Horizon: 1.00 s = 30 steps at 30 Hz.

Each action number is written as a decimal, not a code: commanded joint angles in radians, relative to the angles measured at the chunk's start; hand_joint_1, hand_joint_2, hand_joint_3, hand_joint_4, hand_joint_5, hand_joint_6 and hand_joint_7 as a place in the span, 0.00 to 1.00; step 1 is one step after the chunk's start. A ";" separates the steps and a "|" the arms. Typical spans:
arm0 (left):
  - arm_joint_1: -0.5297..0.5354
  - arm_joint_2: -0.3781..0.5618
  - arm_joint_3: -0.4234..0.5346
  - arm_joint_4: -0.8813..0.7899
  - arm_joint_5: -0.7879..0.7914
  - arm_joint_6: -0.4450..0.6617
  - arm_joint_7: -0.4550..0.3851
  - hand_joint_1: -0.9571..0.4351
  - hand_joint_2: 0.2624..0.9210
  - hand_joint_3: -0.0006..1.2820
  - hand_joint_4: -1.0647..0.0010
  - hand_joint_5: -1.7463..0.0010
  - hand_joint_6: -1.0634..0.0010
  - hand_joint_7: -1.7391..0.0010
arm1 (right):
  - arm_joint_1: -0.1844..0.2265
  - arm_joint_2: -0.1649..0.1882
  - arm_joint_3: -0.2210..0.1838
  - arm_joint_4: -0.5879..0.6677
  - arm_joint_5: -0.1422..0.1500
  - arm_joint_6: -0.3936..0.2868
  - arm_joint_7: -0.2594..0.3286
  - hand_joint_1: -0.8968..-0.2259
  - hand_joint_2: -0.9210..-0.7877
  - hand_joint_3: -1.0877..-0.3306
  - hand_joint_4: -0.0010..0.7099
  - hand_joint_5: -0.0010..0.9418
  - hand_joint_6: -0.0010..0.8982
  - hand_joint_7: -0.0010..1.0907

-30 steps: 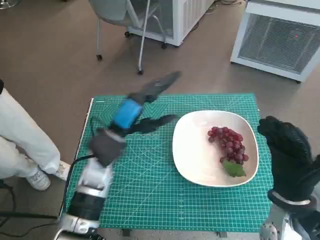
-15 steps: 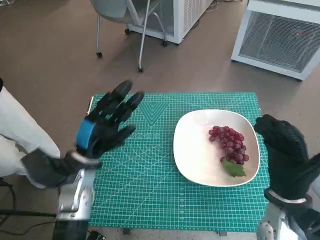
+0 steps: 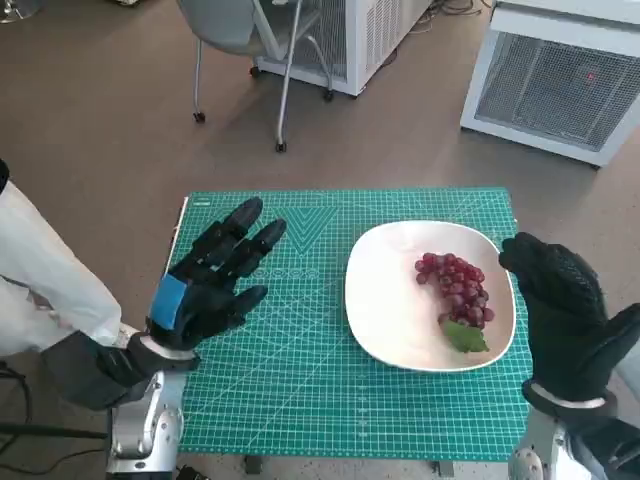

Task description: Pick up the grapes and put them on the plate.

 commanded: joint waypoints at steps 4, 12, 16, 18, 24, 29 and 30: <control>0.024 -0.028 0.015 -0.006 -0.027 0.003 -0.006 0.53 1.00 0.22 0.65 1.00 0.64 0.99 | 0.028 -0.007 0.001 -0.003 0.000 0.021 0.006 0.75 0.00 0.66 0.85 0.15 0.28 0.76; 0.027 -0.048 0.015 -0.011 -0.034 0.011 -0.003 0.54 1.00 0.22 0.64 0.99 0.63 0.99 | 0.031 -0.014 -0.002 -0.009 -0.005 0.030 0.002 0.75 0.00 0.66 0.84 0.16 0.28 0.77; 0.025 -0.055 0.017 -0.007 -0.034 0.012 -0.007 0.55 1.00 0.22 0.64 0.99 0.62 0.98 | 0.029 -0.016 -0.003 -0.012 -0.004 0.036 0.002 0.75 0.00 0.66 0.84 0.16 0.28 0.77; 0.024 -0.058 0.017 -0.004 -0.034 0.012 -0.010 0.55 1.00 0.22 0.64 0.99 0.62 0.98 | 0.028 -0.017 -0.003 -0.013 -0.004 0.039 0.002 0.74 0.00 0.66 0.84 0.16 0.28 0.77; 0.019 -0.063 0.021 0.010 -0.034 0.003 -0.018 0.55 1.00 0.22 0.64 0.99 0.61 0.98 | 0.026 -0.017 -0.003 -0.012 -0.003 0.040 0.003 0.74 0.00 0.67 0.84 0.17 0.28 0.77; 0.017 -0.066 0.021 0.025 -0.025 -0.016 -0.025 0.62 1.00 0.21 0.63 0.99 0.60 0.97 | 0.026 -0.017 -0.003 -0.012 -0.008 0.035 0.000 0.74 0.00 0.67 0.84 0.17 0.28 0.77; 0.016 -0.066 0.021 0.029 -0.022 -0.022 -0.027 0.64 1.00 0.21 0.63 0.99 0.60 0.97 | 0.027 -0.017 -0.003 -0.012 -0.009 0.034 -0.001 0.74 0.00 0.67 0.84 0.17 0.28 0.77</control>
